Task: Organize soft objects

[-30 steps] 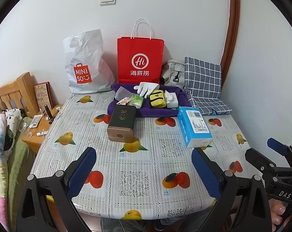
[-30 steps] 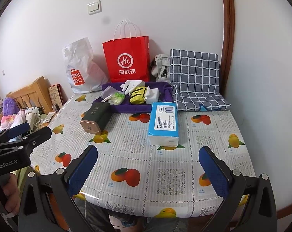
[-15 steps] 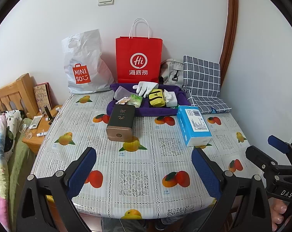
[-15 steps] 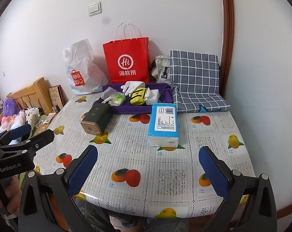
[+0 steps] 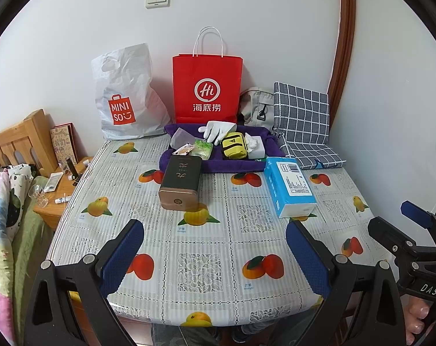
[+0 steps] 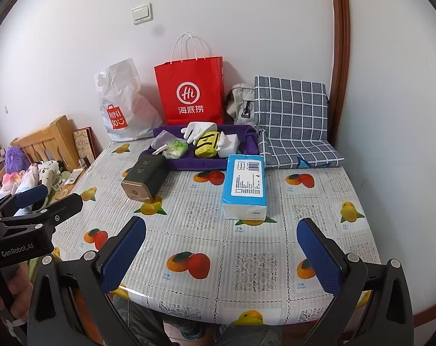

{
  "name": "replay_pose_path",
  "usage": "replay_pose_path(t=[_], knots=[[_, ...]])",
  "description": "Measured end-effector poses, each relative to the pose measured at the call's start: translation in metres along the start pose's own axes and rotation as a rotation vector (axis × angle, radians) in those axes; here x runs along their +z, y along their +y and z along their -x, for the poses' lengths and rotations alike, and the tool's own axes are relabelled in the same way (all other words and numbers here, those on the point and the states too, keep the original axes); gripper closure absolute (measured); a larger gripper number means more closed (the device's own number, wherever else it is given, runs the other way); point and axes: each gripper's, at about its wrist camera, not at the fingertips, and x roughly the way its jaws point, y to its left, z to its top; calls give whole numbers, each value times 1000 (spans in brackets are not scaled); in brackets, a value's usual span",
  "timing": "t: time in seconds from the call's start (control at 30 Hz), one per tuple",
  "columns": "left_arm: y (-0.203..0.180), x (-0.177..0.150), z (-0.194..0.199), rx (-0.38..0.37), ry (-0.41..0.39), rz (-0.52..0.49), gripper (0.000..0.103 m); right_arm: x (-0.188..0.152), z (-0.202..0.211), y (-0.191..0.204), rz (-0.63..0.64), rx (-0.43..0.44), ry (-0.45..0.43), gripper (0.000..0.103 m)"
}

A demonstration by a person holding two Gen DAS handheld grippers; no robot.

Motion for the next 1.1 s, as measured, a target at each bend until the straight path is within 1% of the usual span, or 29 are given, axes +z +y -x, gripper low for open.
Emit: replay_pose_path(t=[1.1], knots=[[0, 0, 0, -1, -2, 1, 3, 3, 6, 0, 8, 8, -13, 0]])
